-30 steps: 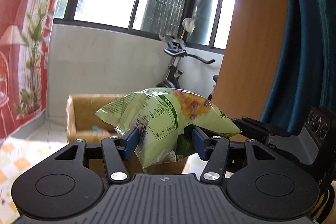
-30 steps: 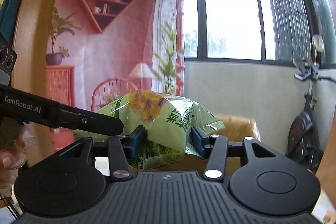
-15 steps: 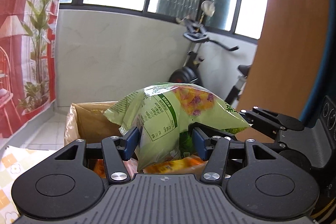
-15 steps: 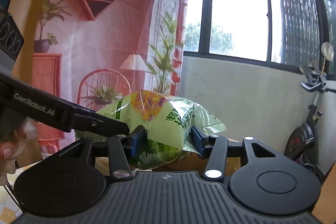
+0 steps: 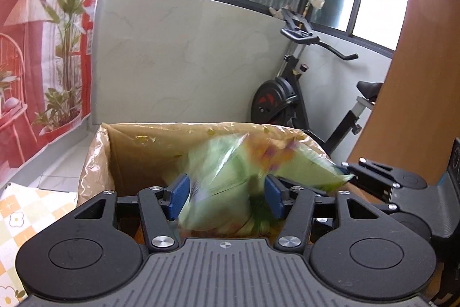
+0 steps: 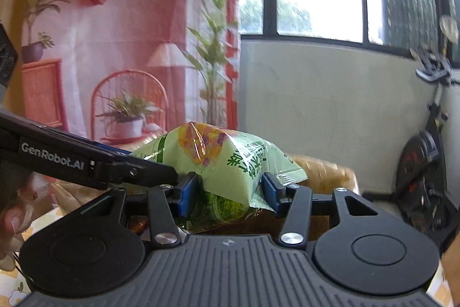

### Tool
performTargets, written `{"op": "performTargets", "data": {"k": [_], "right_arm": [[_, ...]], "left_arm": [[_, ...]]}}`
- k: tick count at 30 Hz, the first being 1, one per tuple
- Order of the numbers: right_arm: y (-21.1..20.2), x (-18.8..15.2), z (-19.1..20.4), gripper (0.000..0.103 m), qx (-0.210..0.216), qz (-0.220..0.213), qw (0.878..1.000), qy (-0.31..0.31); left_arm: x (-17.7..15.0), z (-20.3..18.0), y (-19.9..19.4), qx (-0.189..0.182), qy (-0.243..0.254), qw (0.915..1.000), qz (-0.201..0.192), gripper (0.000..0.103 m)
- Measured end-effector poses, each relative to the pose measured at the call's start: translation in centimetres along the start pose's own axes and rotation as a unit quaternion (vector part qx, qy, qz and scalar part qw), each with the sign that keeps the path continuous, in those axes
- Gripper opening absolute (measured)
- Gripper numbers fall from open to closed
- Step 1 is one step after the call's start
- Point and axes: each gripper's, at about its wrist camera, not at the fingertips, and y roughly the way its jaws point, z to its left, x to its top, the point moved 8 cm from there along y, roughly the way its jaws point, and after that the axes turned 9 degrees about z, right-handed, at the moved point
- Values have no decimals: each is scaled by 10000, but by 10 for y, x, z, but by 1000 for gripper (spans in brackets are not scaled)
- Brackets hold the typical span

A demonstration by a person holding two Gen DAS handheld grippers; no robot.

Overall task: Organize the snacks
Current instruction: 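Open both tools to drop the green bag into the box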

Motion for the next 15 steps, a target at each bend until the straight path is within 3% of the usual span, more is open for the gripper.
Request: {"op": "performTargets", "data": {"k": [4,15], "right_arm": [[1,-10,-11,53,-322,132,9993,131],[-53,-20,-9,56,-353,-112,9989,284]], "left_arm": [[-3,6,-10,142,-28,9999,-29,66],[-24,17,-61,401,74,9989,-224,66]]}}
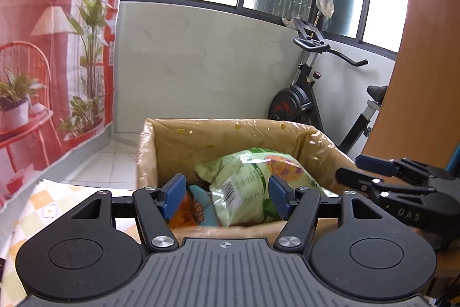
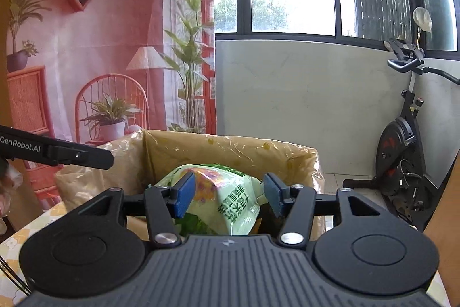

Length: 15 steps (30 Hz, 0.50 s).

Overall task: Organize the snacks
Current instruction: 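Open both tools to drop the green bag into the box, then move both open tools back to the small packets beside the box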

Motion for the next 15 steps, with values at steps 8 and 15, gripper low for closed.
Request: {"op": "performTargets", "data": {"k": [8,15], "right_arm": [[-34,-18,5,56,35,-92,9999,137],[-52,-46,0,56,4,-67,9994,343]], "left_arm": [[-21,3,-27,120,-35,9999,-56,66],[-57,1,-33,119,-15,9999,80,66]]}}
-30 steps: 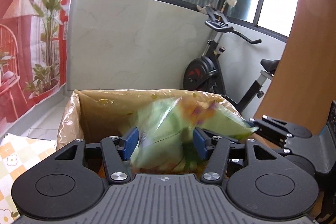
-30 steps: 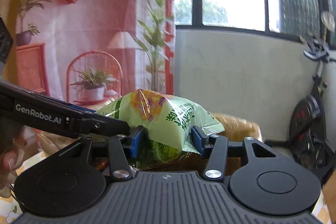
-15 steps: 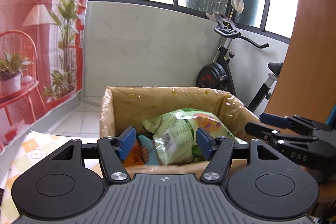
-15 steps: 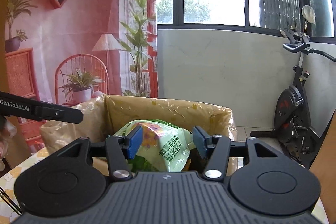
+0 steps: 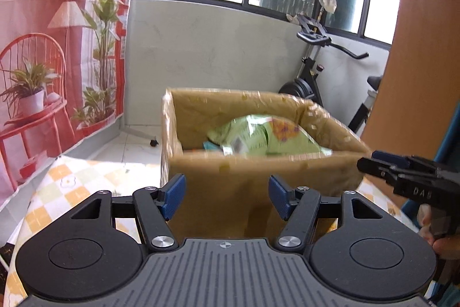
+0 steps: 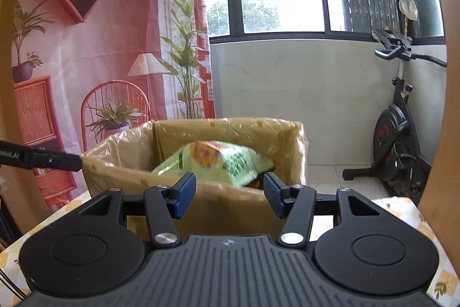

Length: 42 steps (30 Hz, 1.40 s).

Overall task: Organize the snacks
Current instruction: 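Move both open tools back to the small packets beside the box, then grasp the silver-orange packet with the right tool while the left tool approaches the small packets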

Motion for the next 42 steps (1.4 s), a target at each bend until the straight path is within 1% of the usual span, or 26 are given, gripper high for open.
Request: {"op": "performTargets", "data": {"k": [4,7,15,19,24,28,33,36,38,42], "right_arm": [[-7,-20,-3,56,-32,79,9999,53],[-6,-34,-6,56,-65,199,9998,69],[3,-77,-16,56,-243,516,9984,-4],[11,-107,-28,56,-448,778,9959,-70],[21,-144,-45,56,-636,1163,9911,101],[27,-169,-54,56,-683,1409,9872,295],[34,-187,-58,57,-771,1617,9831,372],[36,-187,-57,57,-841,1640,9824,297],[38,-189,-56,59,-872,1650,9821,252],[43,-196,-57,59,-877,1806,9792,295]], "left_arm": [[-24,-4,7,17,69,9998,164,66],[-43,-2,17,-38,-45,9994,344,66],[-85,11,38,100,-270,9974,663,66],[-101,19,46,153,-497,9957,773,66],[-121,25,53,253,-740,9928,902,66],[-135,24,55,344,-780,9918,949,66],[-142,23,54,402,-738,9921,931,66],[-146,24,55,455,-672,9923,936,66],[-149,24,55,468,-705,9921,928,66],[-155,27,55,484,-805,9909,963,66]]}}
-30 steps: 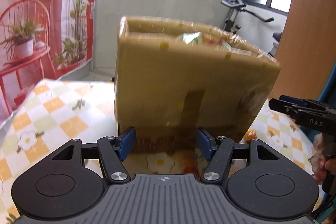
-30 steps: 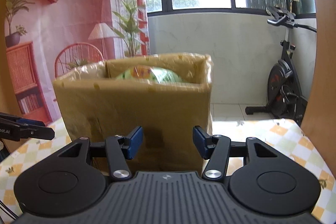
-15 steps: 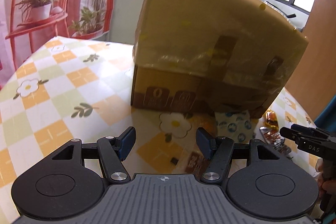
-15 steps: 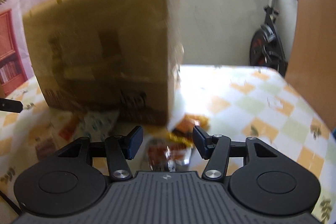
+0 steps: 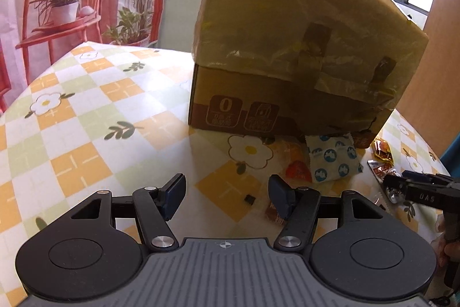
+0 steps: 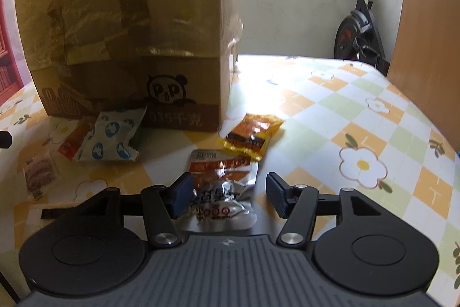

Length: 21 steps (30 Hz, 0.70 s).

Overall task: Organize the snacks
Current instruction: 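Grasp the silver-orange packet with the right tool while the left tool approaches the small packets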

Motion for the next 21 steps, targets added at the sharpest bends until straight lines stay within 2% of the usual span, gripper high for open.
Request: {"op": "performTargets", "data": {"k": [3,7,14,17,21], "right_arm": [[0,0,-6,60,-117,-46,9998,170],[1,0,-9,60,-74,-37,9997,232],[5,2,2,62,-413,3,9991,-124],[5,1,4,59,-458,-18,9986,-245],[4,0,8,52,-395,-51,9984,-394]], "left_arm": [[-6,0,3,-11,-32,10000,54,66],[-11,-2,6,-73,6,9999,122,66],[-15,-2,8,-123,-10,9998,178,66],[-16,-1,8,-129,-31,9997,198,66],[-16,-3,8,-131,-18,9997,203,66]]}}
